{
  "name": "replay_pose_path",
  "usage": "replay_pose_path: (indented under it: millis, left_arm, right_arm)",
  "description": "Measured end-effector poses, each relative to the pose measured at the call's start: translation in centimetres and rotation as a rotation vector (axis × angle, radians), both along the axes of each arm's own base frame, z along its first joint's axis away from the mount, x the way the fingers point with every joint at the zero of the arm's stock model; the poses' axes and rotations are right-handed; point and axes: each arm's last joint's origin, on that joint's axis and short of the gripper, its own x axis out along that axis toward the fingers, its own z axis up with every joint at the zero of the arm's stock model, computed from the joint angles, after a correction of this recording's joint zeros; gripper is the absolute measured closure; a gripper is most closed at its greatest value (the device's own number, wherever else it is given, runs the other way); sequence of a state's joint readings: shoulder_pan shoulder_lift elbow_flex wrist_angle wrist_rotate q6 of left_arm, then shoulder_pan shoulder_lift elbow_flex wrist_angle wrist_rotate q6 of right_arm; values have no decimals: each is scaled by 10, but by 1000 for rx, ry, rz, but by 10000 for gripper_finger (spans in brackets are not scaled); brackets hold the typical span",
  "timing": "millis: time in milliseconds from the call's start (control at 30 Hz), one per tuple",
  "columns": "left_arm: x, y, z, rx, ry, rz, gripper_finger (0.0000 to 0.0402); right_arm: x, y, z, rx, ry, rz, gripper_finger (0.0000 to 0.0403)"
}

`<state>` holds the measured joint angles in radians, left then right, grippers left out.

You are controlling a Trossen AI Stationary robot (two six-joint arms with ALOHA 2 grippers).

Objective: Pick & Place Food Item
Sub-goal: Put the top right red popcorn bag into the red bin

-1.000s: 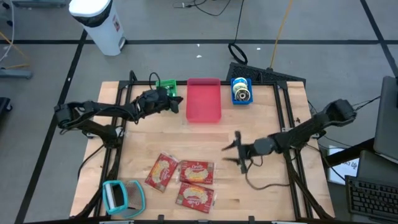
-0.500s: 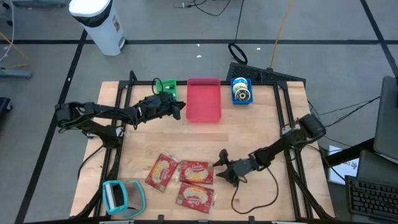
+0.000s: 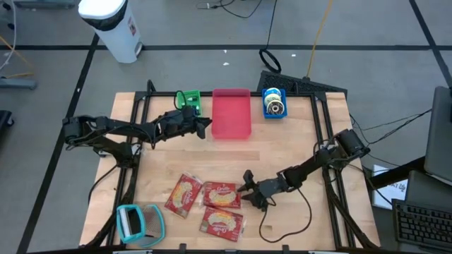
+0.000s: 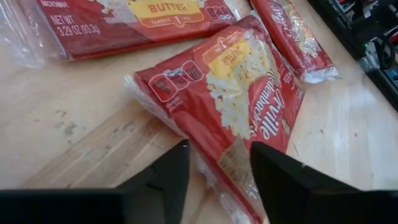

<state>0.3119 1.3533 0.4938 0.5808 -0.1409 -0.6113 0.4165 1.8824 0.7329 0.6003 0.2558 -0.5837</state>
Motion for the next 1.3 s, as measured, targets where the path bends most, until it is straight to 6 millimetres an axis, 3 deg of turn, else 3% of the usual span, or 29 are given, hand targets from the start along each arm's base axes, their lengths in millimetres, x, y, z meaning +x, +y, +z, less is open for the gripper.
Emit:
replay_pose_path:
  millis: [233,300,433,800,1000,1300]
  left_arm:
    - [0,0,0,0,0,0,309]
    - [0,0,0,-1,0,-2,309]
    - [0,0,0,-3,0,-10,309]
    - [0,0,0,2,3,-11,309]
    - [0,0,0,-4,0,-9,309]
    - [0,0,0,-41,-18,3,309]
  right_arm:
    - [3,-1,3,81,-44,-14,373]
    - [3,-1,6,91,-54,-28,393]
    - [2,-2,22,85,-98,-47,401]
    - [-20,-11,122,308,-366,-112,402]
    - [-36,-27,165,303,-547,-219,403]
    - [-31,-72,188,228,-743,-419,403]
